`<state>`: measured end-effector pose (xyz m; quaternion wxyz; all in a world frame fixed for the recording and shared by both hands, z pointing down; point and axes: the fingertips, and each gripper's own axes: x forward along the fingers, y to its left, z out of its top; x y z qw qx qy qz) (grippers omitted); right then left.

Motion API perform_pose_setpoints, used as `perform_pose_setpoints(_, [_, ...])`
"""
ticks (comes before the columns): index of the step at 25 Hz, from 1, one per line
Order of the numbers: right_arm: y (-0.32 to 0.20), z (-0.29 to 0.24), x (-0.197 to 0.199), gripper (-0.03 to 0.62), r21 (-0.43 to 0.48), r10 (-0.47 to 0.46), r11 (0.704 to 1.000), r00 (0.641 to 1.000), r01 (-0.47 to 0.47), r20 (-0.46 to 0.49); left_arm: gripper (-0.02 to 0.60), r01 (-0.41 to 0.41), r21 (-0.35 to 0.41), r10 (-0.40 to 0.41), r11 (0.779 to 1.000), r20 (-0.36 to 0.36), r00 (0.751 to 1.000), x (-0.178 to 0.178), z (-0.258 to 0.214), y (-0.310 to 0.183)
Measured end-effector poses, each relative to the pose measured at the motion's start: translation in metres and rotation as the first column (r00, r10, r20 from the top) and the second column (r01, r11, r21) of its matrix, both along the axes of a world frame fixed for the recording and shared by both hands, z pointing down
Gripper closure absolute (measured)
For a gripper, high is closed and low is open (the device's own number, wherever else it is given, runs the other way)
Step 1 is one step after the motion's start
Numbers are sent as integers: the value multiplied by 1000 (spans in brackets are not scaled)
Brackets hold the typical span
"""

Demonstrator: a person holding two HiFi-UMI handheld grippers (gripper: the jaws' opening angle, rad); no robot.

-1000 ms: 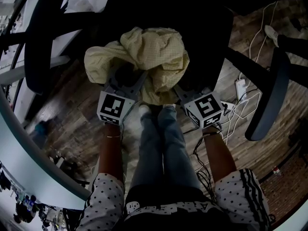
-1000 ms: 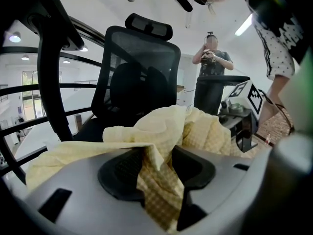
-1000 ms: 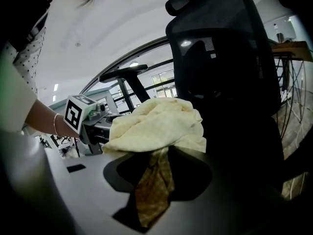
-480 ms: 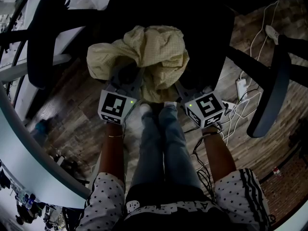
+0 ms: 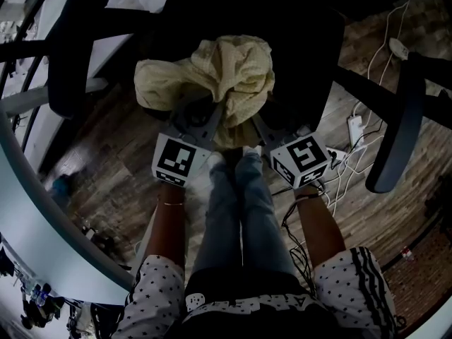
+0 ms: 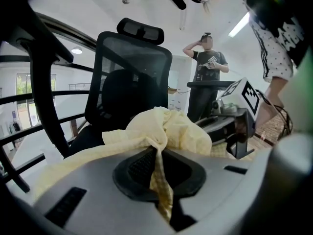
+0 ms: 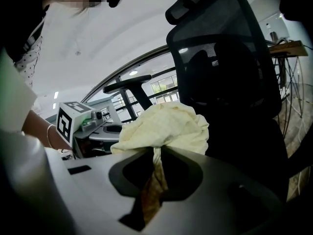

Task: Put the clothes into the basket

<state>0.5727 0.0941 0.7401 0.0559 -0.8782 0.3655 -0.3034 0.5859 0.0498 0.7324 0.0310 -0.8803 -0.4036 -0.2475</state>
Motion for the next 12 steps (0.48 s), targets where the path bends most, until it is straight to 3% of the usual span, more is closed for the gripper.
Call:
perform_pose_setpoints(3, [-5,-5,-1,545,6,1,1000,1000,-1,-8,549,-34,29,35,999,-18,999,-5,-7,3])
perform_pose_setpoints(12, [-15,-27,-12,545,24,11,1000,1000,-10,-26,549,-69,7,70,998,-32,997,-21,-31,9])
